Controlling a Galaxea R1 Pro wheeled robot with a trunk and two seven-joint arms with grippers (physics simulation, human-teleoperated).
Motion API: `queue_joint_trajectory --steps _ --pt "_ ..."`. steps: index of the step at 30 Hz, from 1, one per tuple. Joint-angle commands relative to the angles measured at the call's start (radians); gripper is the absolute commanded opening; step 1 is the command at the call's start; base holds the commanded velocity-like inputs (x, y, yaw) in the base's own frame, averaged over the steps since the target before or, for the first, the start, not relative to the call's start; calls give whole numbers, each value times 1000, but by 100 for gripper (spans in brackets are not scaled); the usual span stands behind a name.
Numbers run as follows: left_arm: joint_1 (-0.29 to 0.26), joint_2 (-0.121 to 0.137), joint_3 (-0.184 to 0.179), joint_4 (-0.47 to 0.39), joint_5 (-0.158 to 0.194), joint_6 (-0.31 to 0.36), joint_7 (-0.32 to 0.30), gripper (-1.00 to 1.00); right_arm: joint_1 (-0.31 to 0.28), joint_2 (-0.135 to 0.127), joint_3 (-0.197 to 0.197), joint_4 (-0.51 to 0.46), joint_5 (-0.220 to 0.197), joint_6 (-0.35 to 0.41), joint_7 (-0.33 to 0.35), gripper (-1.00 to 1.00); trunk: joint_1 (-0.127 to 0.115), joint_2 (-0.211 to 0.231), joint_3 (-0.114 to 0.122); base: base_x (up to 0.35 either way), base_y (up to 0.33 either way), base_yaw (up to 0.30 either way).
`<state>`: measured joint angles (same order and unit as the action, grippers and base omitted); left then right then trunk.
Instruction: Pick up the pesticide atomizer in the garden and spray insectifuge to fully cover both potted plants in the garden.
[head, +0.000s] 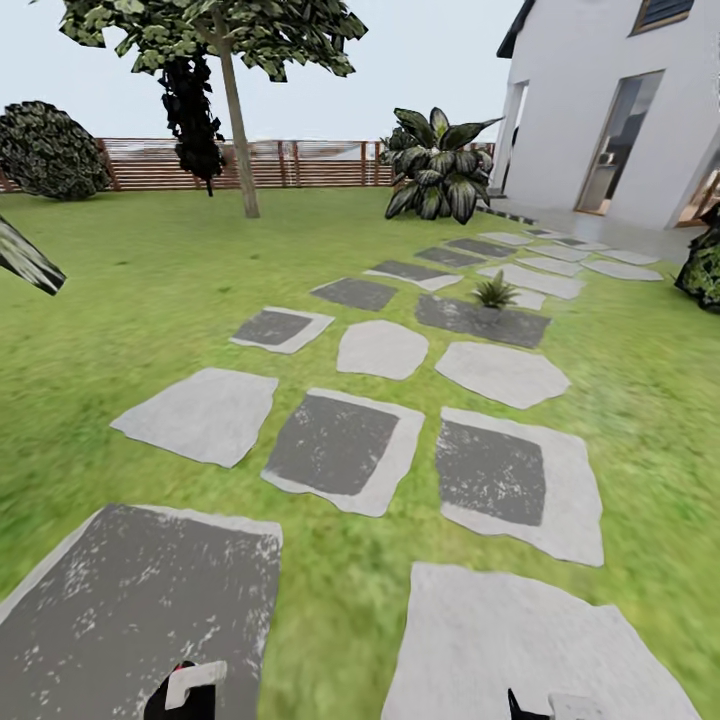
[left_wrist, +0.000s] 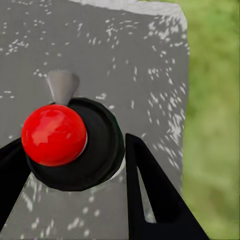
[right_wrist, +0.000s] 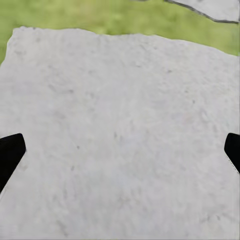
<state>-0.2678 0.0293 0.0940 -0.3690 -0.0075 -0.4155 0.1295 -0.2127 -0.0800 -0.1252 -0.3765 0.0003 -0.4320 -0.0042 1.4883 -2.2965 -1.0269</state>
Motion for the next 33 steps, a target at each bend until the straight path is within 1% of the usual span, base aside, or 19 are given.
queue_joint_trajectory --steps 1,33 --pt "-1 0 1 1 -1 -3 2 -100 -1 0 -2 1 0 -3 0 100 0 0 -1 332 88 0" --pt "-1 0 1 2 -1 -3 1 -100 -1 0 -1 2 3 -1 1 100 0 0 -1 332 87 0"
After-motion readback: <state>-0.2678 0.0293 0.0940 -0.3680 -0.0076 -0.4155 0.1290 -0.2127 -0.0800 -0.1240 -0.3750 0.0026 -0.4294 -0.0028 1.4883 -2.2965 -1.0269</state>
